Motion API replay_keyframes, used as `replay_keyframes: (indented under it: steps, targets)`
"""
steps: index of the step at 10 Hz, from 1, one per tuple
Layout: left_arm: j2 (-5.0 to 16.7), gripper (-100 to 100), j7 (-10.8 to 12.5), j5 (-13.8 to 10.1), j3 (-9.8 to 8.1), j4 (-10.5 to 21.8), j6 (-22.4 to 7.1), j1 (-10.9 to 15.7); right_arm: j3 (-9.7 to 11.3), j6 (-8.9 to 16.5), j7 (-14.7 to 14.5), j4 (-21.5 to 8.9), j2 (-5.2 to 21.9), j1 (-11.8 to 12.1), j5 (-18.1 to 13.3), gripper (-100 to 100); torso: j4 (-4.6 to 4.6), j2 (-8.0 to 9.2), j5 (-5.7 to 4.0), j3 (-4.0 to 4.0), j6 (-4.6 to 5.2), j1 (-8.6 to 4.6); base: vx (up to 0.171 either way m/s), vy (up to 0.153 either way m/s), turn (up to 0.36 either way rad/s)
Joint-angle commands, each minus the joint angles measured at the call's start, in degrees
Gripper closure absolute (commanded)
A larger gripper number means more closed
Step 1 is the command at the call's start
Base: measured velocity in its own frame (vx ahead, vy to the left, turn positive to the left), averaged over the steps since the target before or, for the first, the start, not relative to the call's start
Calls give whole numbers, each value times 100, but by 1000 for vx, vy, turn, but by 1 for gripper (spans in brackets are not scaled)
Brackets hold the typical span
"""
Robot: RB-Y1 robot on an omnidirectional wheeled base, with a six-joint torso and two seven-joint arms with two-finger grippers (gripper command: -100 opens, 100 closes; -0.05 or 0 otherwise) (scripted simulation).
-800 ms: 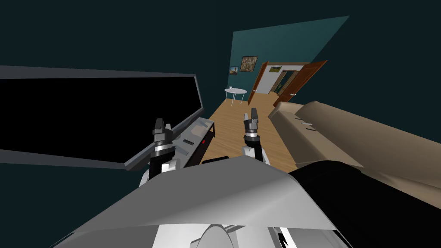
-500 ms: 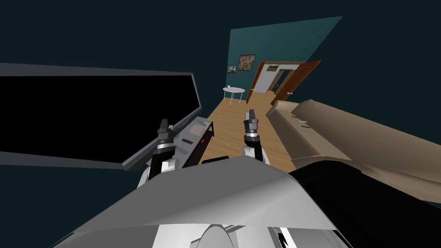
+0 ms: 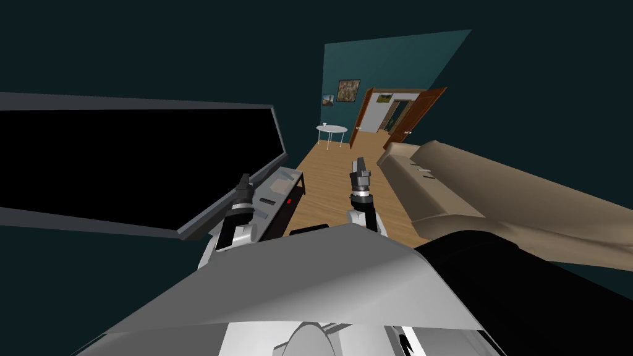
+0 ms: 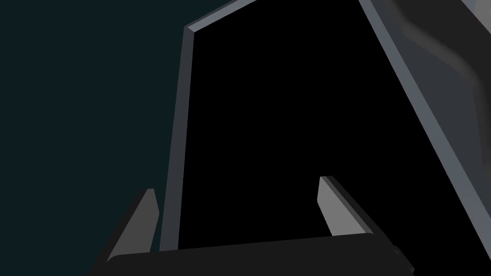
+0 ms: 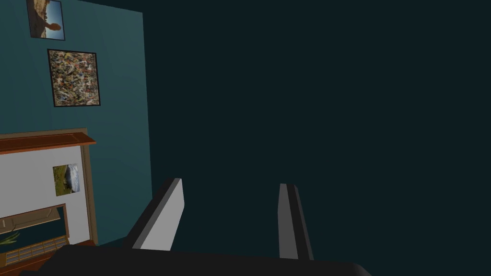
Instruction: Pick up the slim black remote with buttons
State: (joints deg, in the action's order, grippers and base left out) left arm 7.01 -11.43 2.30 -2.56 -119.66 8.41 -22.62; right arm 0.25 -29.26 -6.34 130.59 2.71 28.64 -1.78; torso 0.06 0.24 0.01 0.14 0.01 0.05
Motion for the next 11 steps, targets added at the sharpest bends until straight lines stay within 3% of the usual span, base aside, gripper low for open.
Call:
replay_keyframes:
  steps: [1,6,11]
  targets:
    - [170,-100,-99,-120,-67,237,-286,140,0,0,0,0,0,0,0,0,0,0,0,0,0,0,-78,-14,-133]
    - [358,-100,-271,-278,-142,639,-898,394,0,0,0,0,0,0,0,0,-1,-6,0,-4,0,-2,-50,-5,-59]
    - [636,-100,-561,-547,-260,1329,-1657,818,0,0,0,0,0,1,0,0,-3,-14,-1,-7,-2,-5,-37,-7,-67]
